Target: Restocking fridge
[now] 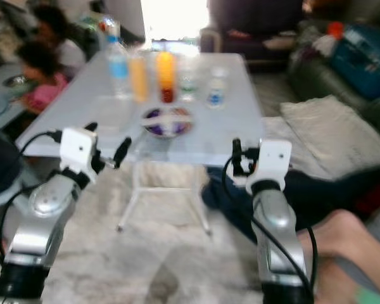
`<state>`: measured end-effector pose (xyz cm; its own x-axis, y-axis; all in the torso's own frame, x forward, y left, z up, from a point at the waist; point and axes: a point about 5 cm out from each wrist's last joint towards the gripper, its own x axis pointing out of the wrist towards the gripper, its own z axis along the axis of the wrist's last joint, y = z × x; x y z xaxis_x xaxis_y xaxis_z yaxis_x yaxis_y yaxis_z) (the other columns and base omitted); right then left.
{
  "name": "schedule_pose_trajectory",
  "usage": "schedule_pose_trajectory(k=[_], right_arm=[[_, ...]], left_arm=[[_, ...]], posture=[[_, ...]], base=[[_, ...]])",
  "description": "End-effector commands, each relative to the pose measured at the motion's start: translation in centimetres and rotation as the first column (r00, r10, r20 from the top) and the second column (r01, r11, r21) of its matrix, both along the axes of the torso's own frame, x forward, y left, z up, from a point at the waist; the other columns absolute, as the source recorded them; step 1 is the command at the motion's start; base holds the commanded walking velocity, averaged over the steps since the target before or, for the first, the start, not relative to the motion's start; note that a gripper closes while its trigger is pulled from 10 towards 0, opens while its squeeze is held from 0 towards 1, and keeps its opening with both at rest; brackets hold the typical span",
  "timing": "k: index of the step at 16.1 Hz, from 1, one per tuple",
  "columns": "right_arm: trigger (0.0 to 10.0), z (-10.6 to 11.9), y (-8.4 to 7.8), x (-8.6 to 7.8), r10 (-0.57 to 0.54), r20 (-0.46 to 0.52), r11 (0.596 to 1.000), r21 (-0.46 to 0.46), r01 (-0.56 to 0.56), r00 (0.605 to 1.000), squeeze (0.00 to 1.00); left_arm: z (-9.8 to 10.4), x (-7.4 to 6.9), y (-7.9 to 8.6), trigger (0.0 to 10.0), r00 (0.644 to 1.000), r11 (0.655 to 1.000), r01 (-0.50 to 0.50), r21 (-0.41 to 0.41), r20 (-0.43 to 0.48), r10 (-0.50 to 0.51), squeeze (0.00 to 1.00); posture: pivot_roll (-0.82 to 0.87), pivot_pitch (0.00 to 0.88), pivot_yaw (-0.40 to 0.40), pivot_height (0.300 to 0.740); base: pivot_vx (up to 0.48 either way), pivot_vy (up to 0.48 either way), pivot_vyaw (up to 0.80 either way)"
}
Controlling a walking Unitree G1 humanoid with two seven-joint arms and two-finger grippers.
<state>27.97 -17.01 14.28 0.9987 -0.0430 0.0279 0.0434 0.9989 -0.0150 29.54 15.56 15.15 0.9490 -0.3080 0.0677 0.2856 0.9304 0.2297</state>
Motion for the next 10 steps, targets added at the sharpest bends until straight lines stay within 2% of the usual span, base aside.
schedule_pose_trajectory(k=[1, 6, 10], right_arm=[[10.0, 0.22, 0.81, 0.25, 0.025, 0.005, 1.0, 0.012, -0.025, 1.0, 0.0], [10.0, 0.17, 0.73, 0.36, 0.038, 0.006, 0.999, 0.019, -0.039, 0.999, 0.0], [10.0, 0.07, 1.02, 0.29, 0.059, 0.001, 0.998, 0.038, -0.059, 0.998, 0.0]], left_arm=[[0.27, 0.13, 0.85, 10.0, 1.0, 1.0, -0.026, 0.002, -0.001, 0.026, 0.0], [0.42, 0.44, 1.55, 10.0, 0.997, 0.997, -0.08, -0.009, 0.005, 0.08, 0.0], [0.06, 0.42, 1.52, 10.0, 0.996, 0.996, -0.093, -0.01, -0.017, 0.093, 0.0]], posture=[[0.02, 0.0, -0.008, 0.74], [0.02, 0.0, -0.01, 0.74], [0.03, 0.0, -0.011, 0.74]], base=[[0.349, 0.33, 0.0], [0.277, 0.39, 0.0], [0.0, 0.444, 0.0]])
